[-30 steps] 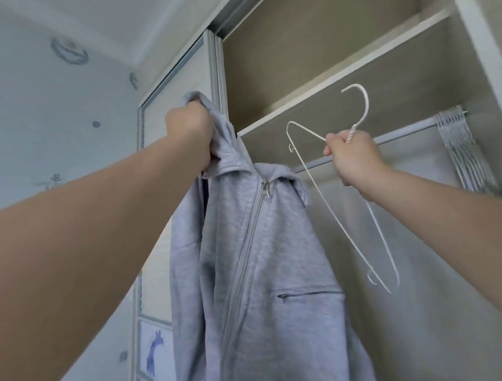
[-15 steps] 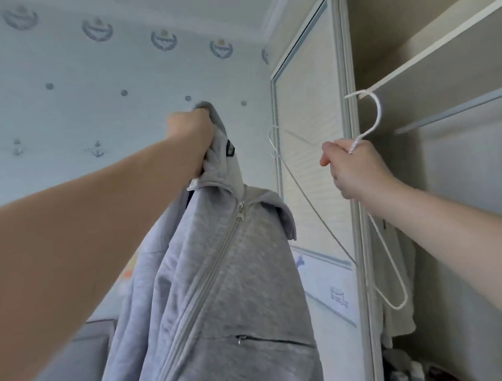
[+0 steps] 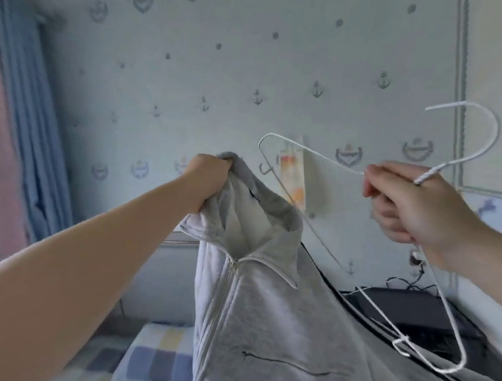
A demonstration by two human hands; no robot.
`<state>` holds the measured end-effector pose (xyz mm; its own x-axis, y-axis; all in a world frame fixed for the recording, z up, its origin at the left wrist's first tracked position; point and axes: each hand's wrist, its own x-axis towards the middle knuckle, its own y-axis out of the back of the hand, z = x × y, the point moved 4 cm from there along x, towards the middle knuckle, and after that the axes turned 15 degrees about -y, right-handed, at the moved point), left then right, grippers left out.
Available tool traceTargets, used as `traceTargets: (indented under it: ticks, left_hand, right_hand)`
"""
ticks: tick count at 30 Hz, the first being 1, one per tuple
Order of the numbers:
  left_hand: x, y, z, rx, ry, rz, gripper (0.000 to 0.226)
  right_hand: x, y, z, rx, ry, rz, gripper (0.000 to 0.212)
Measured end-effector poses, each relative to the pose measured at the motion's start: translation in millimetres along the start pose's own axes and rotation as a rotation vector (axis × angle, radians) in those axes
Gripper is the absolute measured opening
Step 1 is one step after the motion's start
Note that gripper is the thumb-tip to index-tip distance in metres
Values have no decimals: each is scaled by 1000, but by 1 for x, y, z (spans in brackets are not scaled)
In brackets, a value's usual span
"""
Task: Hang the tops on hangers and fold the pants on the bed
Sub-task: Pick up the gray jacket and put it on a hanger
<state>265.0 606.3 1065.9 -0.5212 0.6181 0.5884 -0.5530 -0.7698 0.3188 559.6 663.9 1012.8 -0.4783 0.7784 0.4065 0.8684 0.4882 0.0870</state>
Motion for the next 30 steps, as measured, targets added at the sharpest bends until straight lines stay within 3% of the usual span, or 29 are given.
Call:
traceTargets:
  ticks: [9,15,25,30]
  left_hand:
    - [-92,110,-163,-80,232,-6,22]
    - [-155,187,-245,52,289,1,28]
    - [-248,267,-301,482,155,-58,45]
    - [-280,291,-303,540,156,-51,35]
  right_hand:
    - [-93,-179,128,198,-229,-286,39]
    - [-125,-282,177,177,-340,-440,34]
    - [-168,-403,219,104,-389,-576,39]
    - [-190,-453,231,67,-422,-734,42]
